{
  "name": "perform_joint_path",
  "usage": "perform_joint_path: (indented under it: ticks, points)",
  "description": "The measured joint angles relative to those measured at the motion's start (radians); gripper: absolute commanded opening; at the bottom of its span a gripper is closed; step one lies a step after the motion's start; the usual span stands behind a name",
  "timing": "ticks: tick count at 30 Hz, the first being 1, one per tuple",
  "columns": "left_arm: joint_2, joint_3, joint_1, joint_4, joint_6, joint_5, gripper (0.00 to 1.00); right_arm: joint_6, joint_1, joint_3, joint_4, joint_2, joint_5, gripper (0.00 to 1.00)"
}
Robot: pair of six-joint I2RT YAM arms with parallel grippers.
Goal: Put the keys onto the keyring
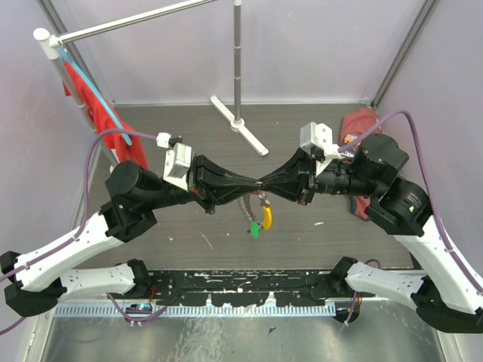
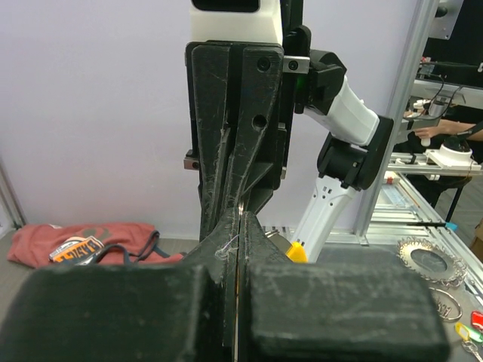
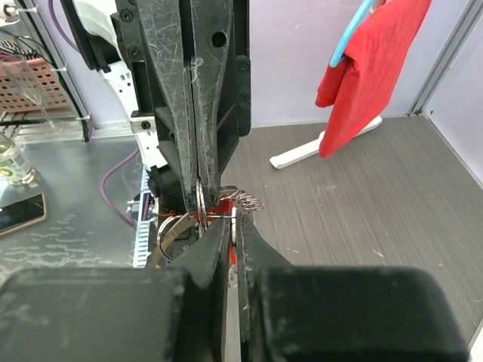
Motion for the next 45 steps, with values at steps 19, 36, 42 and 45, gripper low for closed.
perform_joint_path:
  ticks: [19,36,42,45]
  points:
    - [0.005,0.054,0.000,-0.117,0.067,0.002,0.00,-0.030,0.000,0.009,-0.042,-0.023,0.041,0.04]
    - [0.018,0.105,0.000,-0.253,0.149,-0.009,0.00,-0.064,0.000,0.013,-0.089,-0.021,0.084,0.31]
    - [0.015,0.110,0.000,-0.299,0.176,-0.056,0.00,-0.079,0.000,0.013,-0.094,-0.026,0.123,0.40]
    - [0.010,0.110,0.000,-0.354,0.192,-0.114,0.00,-0.091,0.000,0.013,-0.093,-0.040,0.159,0.45]
